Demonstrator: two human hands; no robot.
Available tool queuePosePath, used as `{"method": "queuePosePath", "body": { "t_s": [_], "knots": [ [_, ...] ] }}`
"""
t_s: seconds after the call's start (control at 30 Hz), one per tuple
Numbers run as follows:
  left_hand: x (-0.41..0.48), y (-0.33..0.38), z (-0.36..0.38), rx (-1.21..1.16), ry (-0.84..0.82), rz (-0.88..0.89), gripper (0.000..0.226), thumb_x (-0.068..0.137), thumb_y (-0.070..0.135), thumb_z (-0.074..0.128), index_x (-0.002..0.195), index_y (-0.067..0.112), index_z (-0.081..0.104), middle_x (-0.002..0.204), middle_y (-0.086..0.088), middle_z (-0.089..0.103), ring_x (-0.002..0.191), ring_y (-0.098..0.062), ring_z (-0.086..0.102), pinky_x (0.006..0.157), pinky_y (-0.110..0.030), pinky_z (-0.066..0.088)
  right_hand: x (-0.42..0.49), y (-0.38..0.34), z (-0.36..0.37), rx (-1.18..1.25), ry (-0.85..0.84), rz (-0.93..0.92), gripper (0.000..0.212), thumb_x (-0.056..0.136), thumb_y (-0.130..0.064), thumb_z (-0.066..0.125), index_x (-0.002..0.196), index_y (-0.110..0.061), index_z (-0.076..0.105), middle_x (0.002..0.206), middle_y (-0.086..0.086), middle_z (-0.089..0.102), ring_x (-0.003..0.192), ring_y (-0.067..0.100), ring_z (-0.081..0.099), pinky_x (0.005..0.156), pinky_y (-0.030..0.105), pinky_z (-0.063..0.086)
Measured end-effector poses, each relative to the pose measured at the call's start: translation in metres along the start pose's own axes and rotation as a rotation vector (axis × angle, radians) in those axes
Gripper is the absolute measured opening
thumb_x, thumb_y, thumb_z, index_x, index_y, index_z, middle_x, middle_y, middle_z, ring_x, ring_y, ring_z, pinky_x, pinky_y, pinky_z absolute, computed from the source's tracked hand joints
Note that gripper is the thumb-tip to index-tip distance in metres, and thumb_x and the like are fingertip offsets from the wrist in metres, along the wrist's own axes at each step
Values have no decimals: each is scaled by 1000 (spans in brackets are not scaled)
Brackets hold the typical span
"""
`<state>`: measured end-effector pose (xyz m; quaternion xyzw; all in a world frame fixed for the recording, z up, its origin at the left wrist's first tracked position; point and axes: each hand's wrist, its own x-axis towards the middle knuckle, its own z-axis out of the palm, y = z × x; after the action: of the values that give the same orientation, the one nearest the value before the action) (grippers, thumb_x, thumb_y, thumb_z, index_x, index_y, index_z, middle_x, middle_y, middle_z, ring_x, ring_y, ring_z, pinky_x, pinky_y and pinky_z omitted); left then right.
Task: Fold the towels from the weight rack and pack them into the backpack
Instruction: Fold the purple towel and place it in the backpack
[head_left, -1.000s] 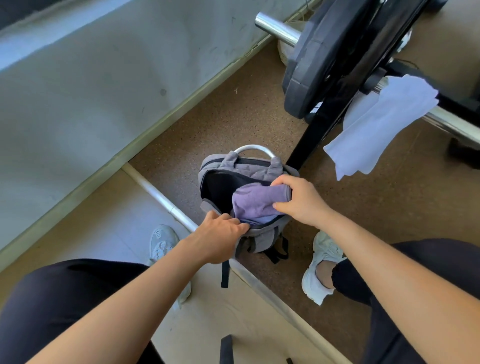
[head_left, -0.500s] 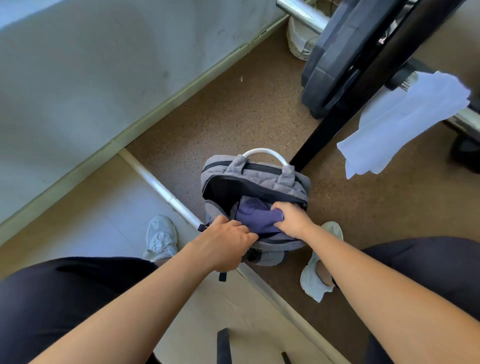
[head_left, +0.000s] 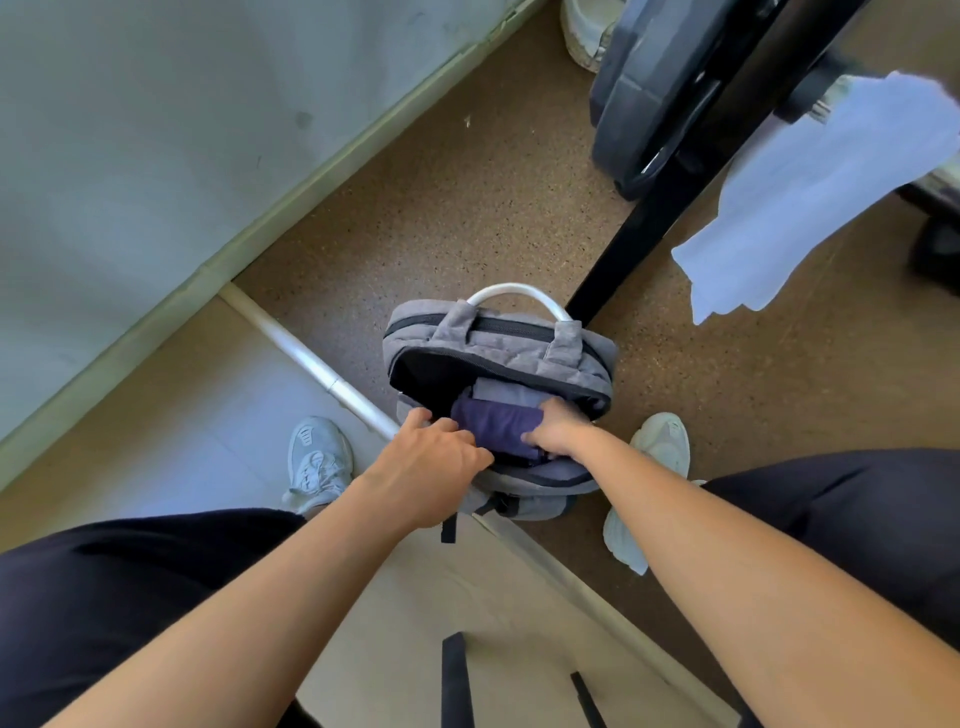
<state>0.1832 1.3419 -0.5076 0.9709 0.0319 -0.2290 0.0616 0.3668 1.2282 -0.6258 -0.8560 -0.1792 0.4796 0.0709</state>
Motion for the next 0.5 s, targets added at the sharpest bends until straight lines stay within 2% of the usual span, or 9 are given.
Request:
{"method": "queuePosePath", "body": {
  "t_s": [0.1, 0.2, 0.27, 0.33, 0.37, 0.43, 0.47, 0.5],
  "knots": [
    [2, -9, 1, -30, 13, 3, 38, 98, 24, 50, 133, 34, 60, 130, 8, 62, 127, -23, 53, 107, -43, 31, -5, -5, 8, -207, 55, -33, 43, 87, -28, 67, 125, -9, 58, 124, 15, 64, 108, 35, 65, 81, 33, 52],
    [7, -20, -9, -95, 152, -53, 32, 97, 43, 46, 115, 36, 71, 140, 7, 59, 127, -25, 52, 101, -44, 38, -11, -3, 12, -372, 93, -106, 60, 89, -29, 69, 142, -14, 44, 140, 16, 52, 125, 37, 56, 95, 41, 50],
    [10, -27, -13, -115, 215, -108, 25, 96, 46, 54, 102, 34, 76, 138, 5, 59, 125, -26, 51, 99, -45, 40, -20, -1, 11, -535, 191, -272, 70, 88, -21, 71, 148, -19, 34, 145, 14, 44, 129, 39, 50, 98, 47, 50],
    [13, -31, -13, -99, 236, -157, 23, 91, 46, 60, 99, 33, 77, 128, 4, 59, 122, -26, 50, 98, -43, 39, -24, 0, 9, -650, 242, -499, 68, 87, -7, 66, 144, -26, 35, 141, 10, 39, 128, 39, 47, 101, 51, 46],
    [13, -31, -12, -92, 239, -172, 22, 88, 46, 62, 99, 33, 77, 125, 3, 58, 122, -26, 50, 98, -43, 38, -27, 0, 6, -683, 201, -570, 60, 90, -7, 61, 140, -29, 37, 138, 9, 38, 128, 38, 45, 102, 51, 44],
    [13, -33, -12, -103, 246, -187, 21, 81, 44, 65, 93, 32, 77, 128, 1, 57, 126, -27, 48, 101, -45, 35, -25, -1, 1, -755, 79, -654, 36, 99, -23, 49, 135, -28, 44, 137, 10, 41, 129, 35, 45, 101, 47, 42],
    [12, -34, -14, -117, 243, -195, 22, 78, 44, 66, 90, 32, 78, 133, 0, 56, 130, -28, 46, 103, -46, 33, -22, -1, 0, -784, 20, -661, 35, 101, -29, 45, 136, -29, 46, 139, 11, 44, 130, 35, 47, 100, 45, 42],
    [10, -35, -15, -133, 236, -204, 22, 76, 44, 66, 88, 31, 78, 139, -1, 53, 134, -28, 43, 107, -47, 29, -19, 0, 1, -798, -20, -647, 40, 101, -27, 46, 140, -30, 46, 141, 12, 45, 131, 36, 47, 101, 45, 43]
  ]
}}
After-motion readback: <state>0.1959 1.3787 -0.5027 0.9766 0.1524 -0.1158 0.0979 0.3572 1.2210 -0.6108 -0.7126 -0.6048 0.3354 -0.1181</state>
